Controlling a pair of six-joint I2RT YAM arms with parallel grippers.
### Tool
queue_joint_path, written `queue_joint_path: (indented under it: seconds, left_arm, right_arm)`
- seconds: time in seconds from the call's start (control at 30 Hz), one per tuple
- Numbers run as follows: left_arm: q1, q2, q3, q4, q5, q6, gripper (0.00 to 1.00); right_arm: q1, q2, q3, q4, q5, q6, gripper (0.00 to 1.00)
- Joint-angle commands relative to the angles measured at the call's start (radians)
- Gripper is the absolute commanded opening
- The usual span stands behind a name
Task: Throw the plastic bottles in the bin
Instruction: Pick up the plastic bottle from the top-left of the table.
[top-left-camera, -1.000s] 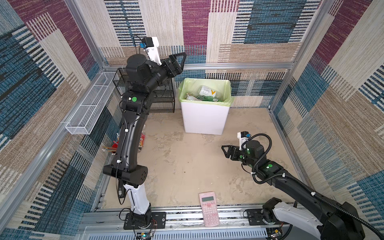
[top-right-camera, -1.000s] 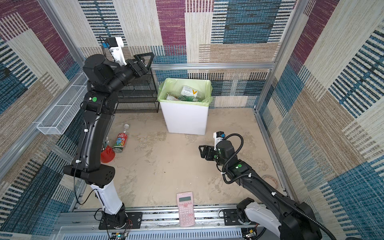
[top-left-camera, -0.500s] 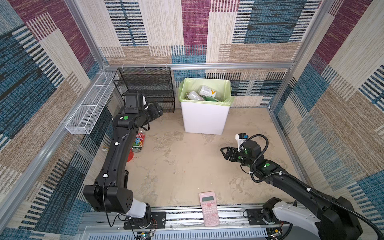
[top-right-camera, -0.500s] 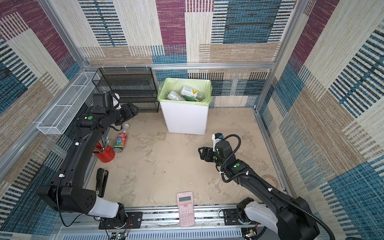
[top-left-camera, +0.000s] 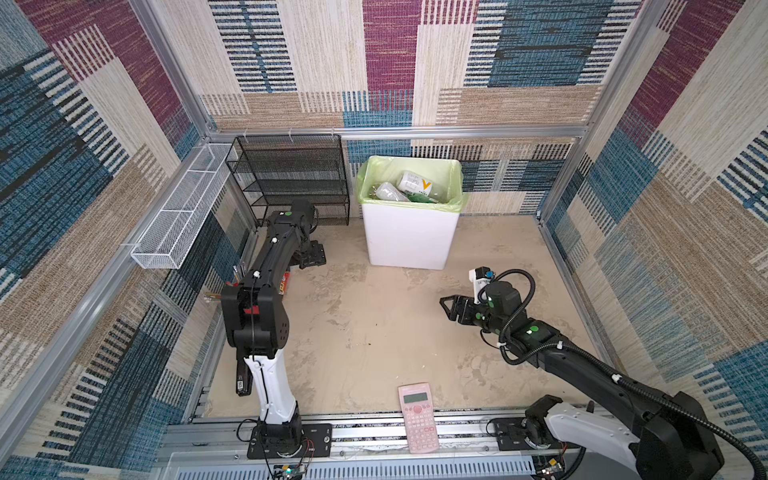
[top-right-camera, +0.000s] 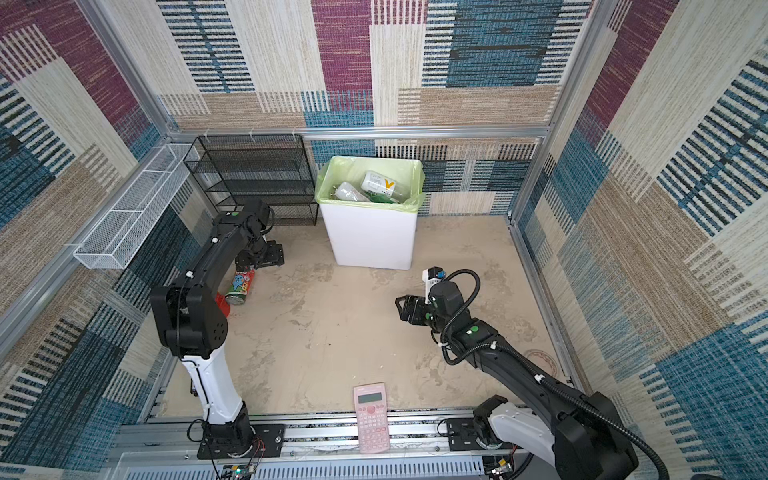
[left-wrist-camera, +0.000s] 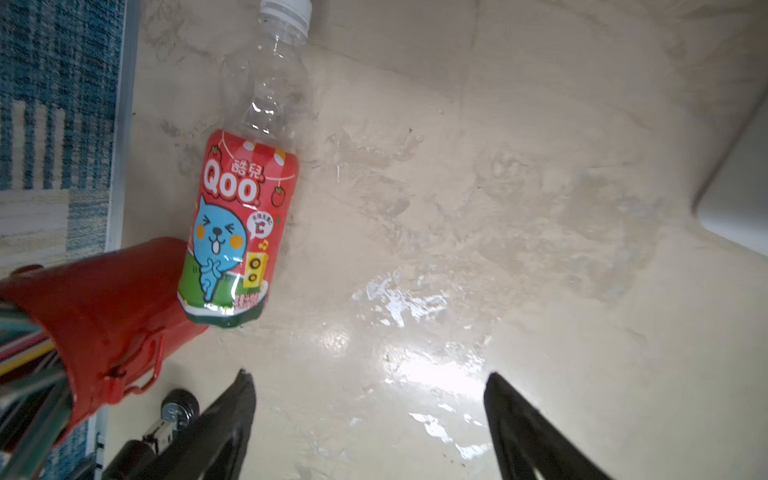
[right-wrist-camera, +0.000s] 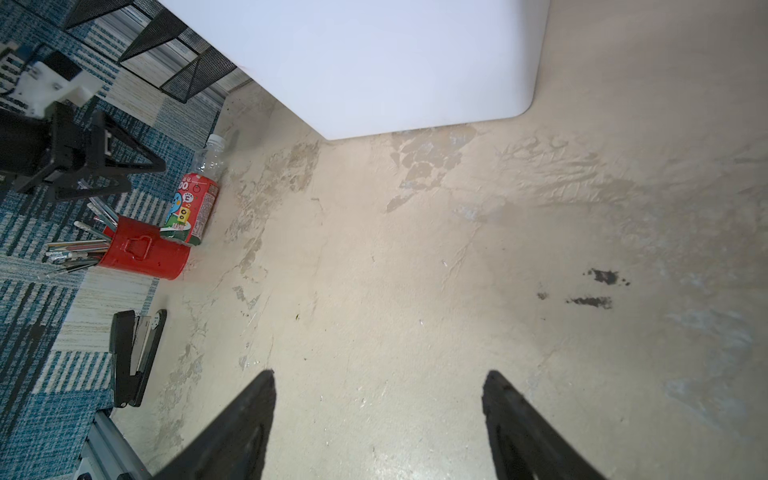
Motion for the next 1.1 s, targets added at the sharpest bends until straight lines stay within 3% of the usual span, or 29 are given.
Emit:
queue_joint_path:
  seconds: [0.0,0.37,0.8,1.07]
  left_arm:
    - [0.028,0.078,0.090,-0.063,-0.060,0.093,0.89]
    - [0.090,0.378,0.391,-0.194,-0.075,0.178,0.91]
    - [0.107,0.397,0.397,-0.158,-0.144,0.210,0.92]
    - [0.147,0.459,0.447,-0.192,-0.108,0.199,0.91]
  right_arm:
    - [0.001,-0.004,0.016,-0.018,-0.004,-0.005,0.80]
    - [0.001,0.032,0.069,-0.080,0.002,-0.004,0.79]
    - [0.001,0.094,0.122,-0.119,-0.001,-0.010,0.79]
    - [0.001,0.140,0.165,-0.131,-0.008,-0.027,0.79]
